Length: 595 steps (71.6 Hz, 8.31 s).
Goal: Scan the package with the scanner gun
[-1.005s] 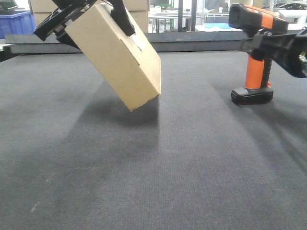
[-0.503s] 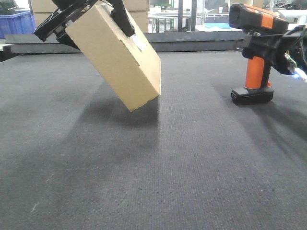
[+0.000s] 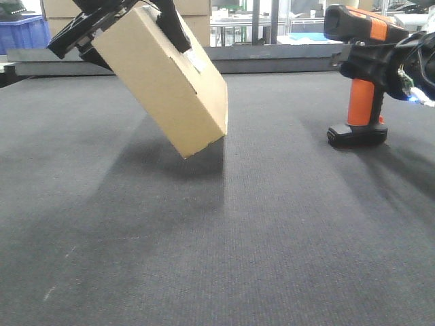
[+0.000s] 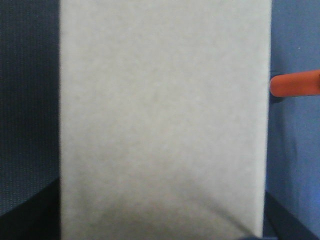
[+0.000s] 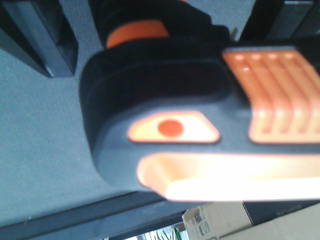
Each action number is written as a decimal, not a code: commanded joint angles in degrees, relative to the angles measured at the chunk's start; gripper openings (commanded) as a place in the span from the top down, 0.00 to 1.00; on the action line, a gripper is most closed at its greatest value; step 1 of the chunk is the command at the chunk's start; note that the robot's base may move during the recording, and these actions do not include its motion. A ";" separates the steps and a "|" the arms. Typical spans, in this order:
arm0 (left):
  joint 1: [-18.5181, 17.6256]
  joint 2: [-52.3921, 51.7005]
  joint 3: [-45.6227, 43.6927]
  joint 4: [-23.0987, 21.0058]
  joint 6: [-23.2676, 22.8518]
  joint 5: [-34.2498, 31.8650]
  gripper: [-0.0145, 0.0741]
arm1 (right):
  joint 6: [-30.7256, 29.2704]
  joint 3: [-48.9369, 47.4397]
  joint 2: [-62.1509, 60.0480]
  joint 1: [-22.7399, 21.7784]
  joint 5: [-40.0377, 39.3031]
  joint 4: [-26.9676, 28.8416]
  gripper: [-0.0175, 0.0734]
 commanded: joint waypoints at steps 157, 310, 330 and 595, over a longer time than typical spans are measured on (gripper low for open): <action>-0.32 -0.52 -0.17 -0.46 0.01 -0.13 0.96 | -9.93 -0.46 -0.75 -0.05 -9.94 7.02 0.99; -0.32 -0.52 -0.17 -0.46 0.01 -0.11 0.96 | -7.74 3.94 -1.84 -0.27 -0.24 0.39 0.19; -0.32 -0.52 -0.17 -0.46 0.01 -0.37 0.96 | -8.10 13.40 -5.94 -0.27 -6.35 1.86 0.19; 25.96 -52.62 36.60 12.30 15.61 -30.76 0.96 | -16.16 23.48 -76.14 -0.27 50.91 0.39 0.99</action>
